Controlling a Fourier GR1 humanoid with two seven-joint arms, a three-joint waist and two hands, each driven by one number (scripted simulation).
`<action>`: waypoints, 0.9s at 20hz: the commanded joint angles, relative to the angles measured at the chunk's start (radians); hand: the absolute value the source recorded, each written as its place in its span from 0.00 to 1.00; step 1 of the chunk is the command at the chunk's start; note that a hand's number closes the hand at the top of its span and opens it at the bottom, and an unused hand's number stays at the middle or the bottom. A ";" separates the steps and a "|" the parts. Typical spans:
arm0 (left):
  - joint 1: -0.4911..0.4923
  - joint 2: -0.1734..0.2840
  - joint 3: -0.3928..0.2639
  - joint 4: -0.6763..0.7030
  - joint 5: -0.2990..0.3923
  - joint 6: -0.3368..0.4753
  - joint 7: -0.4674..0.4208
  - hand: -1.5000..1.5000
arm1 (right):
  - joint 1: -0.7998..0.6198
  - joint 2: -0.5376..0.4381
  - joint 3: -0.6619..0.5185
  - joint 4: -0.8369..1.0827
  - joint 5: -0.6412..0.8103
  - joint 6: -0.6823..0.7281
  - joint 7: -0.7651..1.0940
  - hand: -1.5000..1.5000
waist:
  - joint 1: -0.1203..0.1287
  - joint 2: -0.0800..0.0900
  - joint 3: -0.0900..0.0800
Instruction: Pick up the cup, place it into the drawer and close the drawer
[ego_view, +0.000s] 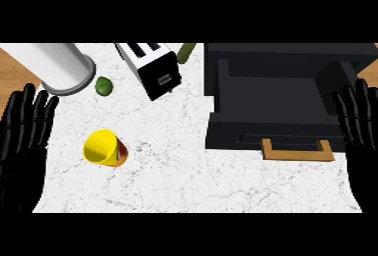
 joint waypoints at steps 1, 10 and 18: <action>-0.039 -0.003 0.030 0.043 0.015 -0.004 -0.017 0.00 | 0.041 -0.011 -0.010 -0.022 -0.025 0.044 -0.036 0.00 | -0.024 -0.002 0.009; -0.116 -0.021 0.047 0.113 0.231 -0.075 0.075 0.00 | -0.052 0.033 0.036 0.016 -0.113 0.037 0.148 0.00 | -0.024 -0.002 0.009; -0.032 0.006 0.119 0.151 0.306 -0.175 -0.039 0.00 | -0.024 0.024 -0.003 0.076 -0.134 0.090 0.058 0.00 | -0.022 -0.002 0.009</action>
